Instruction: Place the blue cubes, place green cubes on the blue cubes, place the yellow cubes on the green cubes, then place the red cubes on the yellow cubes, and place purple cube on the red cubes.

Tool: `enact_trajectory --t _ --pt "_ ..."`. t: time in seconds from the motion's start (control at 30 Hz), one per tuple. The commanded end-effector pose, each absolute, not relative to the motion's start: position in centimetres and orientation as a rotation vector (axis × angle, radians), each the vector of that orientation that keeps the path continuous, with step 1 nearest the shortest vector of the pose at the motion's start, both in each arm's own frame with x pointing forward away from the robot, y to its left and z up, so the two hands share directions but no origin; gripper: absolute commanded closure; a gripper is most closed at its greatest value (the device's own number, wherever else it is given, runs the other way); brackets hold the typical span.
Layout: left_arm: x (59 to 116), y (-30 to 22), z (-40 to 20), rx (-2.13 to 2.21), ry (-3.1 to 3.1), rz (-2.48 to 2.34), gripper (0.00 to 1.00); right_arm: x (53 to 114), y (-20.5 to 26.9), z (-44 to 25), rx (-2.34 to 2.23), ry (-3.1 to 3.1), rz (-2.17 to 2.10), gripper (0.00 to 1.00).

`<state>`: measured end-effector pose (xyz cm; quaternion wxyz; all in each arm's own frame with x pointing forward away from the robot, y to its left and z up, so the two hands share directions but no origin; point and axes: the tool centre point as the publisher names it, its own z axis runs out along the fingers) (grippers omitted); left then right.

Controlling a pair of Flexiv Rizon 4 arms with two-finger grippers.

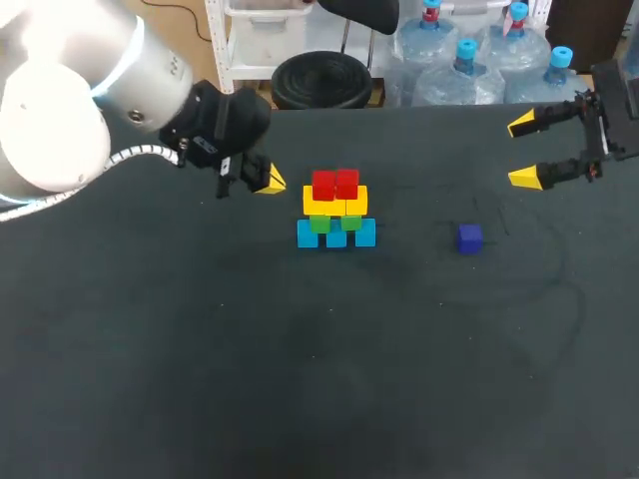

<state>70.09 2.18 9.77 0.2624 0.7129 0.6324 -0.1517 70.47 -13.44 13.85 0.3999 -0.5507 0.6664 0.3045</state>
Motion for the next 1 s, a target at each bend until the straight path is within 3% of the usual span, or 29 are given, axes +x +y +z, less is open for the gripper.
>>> enact_trajectory --t 0.03,1.0 --pt "70.3 1.3 9.8 1.945 1.698 -0.421 1.00 70.5 -13.4 13.8 -1.393 1.684 0.770 0.00" --pt "71.4 -1.2 9.2 1.973 1.698 -0.436 1.00 70.5 -13.4 13.8 -1.393 1.684 0.770 0.00"
